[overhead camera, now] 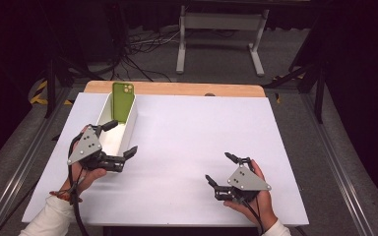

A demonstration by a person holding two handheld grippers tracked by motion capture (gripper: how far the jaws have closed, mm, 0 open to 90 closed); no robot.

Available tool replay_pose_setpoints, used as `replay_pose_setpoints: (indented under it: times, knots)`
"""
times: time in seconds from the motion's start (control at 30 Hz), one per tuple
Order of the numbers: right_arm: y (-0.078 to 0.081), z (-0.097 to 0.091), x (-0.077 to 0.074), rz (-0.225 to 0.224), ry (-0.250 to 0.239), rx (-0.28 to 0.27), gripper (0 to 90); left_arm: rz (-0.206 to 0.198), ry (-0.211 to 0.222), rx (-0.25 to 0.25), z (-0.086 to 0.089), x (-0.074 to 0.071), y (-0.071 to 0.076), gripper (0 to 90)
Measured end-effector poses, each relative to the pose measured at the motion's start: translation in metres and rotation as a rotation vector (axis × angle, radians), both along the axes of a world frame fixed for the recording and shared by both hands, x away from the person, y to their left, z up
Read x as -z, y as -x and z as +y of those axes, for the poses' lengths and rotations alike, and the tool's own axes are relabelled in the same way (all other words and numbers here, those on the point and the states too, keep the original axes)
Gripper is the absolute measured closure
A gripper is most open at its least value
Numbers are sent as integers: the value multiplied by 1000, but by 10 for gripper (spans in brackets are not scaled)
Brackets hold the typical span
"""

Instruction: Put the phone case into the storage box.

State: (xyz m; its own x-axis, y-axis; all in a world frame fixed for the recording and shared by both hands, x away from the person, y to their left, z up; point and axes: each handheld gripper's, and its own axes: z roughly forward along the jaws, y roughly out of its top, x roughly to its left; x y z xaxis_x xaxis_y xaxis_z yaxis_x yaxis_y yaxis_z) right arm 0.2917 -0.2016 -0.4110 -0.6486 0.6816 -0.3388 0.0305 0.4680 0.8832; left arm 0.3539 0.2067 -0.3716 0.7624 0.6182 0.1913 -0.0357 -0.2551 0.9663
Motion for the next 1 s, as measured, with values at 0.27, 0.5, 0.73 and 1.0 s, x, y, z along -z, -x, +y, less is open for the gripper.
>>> replay_pose_setpoints:
  times: [0.27,0.5,0.73,1.0]
  knots:
    - [0,-1,-1,2,-4,1,140,-13,-6,31,-4,4,9,45]
    - [0,1,0,7,8,-5,139,-6,-20,38,-7,9,13,45]
    - [0,1,0,8,8,-3,138,-5,-24,33,-9,16,18,48]
    - [0,1,0,6,15,-2,138,-9,-41,48,-12,19,24,48]
